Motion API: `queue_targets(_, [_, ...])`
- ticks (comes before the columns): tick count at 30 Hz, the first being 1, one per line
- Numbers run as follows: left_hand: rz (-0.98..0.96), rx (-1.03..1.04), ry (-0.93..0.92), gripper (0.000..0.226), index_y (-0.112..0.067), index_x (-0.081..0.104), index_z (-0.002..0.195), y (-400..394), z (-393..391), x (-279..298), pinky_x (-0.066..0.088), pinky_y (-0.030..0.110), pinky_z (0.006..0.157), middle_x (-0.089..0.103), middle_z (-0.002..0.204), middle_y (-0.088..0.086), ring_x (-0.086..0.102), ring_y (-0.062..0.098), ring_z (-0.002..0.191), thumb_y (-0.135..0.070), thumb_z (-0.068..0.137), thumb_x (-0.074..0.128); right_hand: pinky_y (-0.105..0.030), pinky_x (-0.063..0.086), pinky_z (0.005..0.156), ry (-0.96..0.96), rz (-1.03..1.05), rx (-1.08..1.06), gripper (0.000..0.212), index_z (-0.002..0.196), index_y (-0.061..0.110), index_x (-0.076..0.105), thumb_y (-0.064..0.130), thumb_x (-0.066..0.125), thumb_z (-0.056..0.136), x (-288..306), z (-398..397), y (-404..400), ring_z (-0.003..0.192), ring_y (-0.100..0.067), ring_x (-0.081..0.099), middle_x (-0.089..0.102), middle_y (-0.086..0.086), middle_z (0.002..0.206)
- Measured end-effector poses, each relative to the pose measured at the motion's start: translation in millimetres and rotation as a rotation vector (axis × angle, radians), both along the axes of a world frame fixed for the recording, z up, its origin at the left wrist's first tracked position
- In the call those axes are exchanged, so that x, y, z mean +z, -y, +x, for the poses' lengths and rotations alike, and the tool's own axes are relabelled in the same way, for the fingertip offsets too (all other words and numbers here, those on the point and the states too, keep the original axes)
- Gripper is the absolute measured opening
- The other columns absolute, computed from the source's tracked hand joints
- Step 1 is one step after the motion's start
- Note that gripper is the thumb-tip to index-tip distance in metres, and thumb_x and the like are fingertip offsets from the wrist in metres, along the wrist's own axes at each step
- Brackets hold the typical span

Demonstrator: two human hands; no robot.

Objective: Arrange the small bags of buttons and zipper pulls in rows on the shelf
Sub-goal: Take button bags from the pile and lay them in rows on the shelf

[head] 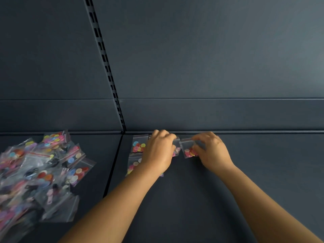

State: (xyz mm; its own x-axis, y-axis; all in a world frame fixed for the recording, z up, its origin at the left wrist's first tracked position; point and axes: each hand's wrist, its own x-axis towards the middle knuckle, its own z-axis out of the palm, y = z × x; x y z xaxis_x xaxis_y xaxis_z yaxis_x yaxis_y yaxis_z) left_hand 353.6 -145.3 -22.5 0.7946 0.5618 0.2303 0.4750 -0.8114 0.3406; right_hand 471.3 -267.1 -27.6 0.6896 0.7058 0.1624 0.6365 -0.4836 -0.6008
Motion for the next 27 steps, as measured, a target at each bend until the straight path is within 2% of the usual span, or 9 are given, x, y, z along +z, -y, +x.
queue_targets(6, [0.031,-0.045,-0.105,0.04,-0.016,0.059,0.125,2,-3,-4,0.039,0.033,0.096,0.056,0.124,-0.001,0.04,0.02,0.117,-0.039,0.094,0.05,-0.023,0.034,0.085,0.035,-0.058,0.046,0.025,0.112,0.025,0.067,0.02,0.06,0.088,-4,-5,-5,0.114,-0.019,0.044,0.057,0.003,0.119])
queue_targets(10, [0.058,-0.074,-0.161,0.028,-0.013,0.065,0.111,3,-1,1,0.041,0.032,0.085,0.059,0.115,0.001,0.045,0.021,0.11,-0.033,0.092,0.055,-0.027,0.04,0.081,0.029,-0.1,0.069,0.018,0.099,0.025,0.069,0.019,0.057,0.088,-5,-6,-8,0.107,-0.02,0.046,0.058,0.004,0.109])
queue_targets(12, [0.058,-0.058,-0.098,0.024,-0.014,0.066,0.108,5,-1,2,0.044,0.032,0.081,0.061,0.11,0.001,0.048,0.02,0.107,-0.027,0.094,0.052,-0.026,0.038,0.08,0.016,-0.094,0.072,0.019,0.1,0.025,0.068,0.019,0.055,0.088,-5,-8,-8,0.106,-0.02,0.046,0.059,0.004,0.108])
queue_targets(15, [0.025,-0.03,0.113,0.019,-0.013,0.068,0.102,8,-4,4,0.045,0.032,0.074,0.063,0.102,0.001,0.052,0.019,0.101,-0.02,0.094,0.052,-0.025,0.041,0.08,0.002,-0.025,0.05,0.023,0.11,0.022,0.066,0.023,0.054,0.091,0,-11,-10,0.102,-0.02,0.054,0.065,0.003,0.106])
queue_targets(17, [0.062,-0.05,0.234,0.013,-0.01,0.069,0.093,11,-7,9,0.047,0.034,0.068,0.063,0.095,0.002,0.054,0.022,0.094,-0.016,0.091,0.058,-0.027,0.047,0.072,-0.18,0.075,0.015,0.02,0.098,0.02,0.067,0.031,0.051,0.093,9,-16,-13,0.084,-0.017,0.062,0.069,0.005,0.087])
queue_targets(19, [0.118,-0.09,0.327,0.007,-0.008,0.069,0.087,14,-7,13,0.05,0.037,0.063,0.063,0.089,0.003,0.056,0.024,0.088,-0.012,0.086,0.064,-0.029,0.053,0.066,-0.544,0.234,-0.009,0.026,0.085,0.016,0.068,0.034,0.051,0.093,20,-20,-16,0.07,-0.016,0.063,0.07,0.005,0.072])
queue_targets(21, [0.102,-0.131,0.389,0.008,-0.009,0.071,0.089,17,-7,14,0.051,0.036,0.067,0.065,0.091,0.001,0.056,0.022,0.088,-0.011,0.083,0.067,-0.028,0.053,0.06,-0.828,0.37,-0.031,0.025,0.084,0.007,0.068,0.026,0.055,0.093,27,-21,-17,0.063,-0.019,0.059,0.068,0.0,0.065])
queue_targets(24, [-0.159,-0.08,0.518,0.022,-0.015,0.067,0.107,19,-6,17,0.045,0.022,0.081,0.061,0.107,-0.004,0.055,0.012,0.095,-0.018,0.085,0.065,-0.028,0.051,0.054,-0.945,0.443,-0.062,0.012,0.09,-0.001,0.066,0.008,0.058,0.09,33,-16,-14,0.06,-0.022,0.054,0.067,-0.004,0.064])
queue_targets(27, [-0.484,0.078,0.531,0.035,-0.02,0.058,0.121,16,-5,22,0.042,0.008,0.073,0.06,0.104,-0.011,0.058,-0.002,0.084,-0.029,0.088,0.062,-0.034,0.051,0.061,-0.911,0.452,-0.071,0.009,0.089,0.005,0.068,0.006,0.06,0.088,34,-13,-12,0.065,-0.024,0.055,0.069,-0.003,0.067])
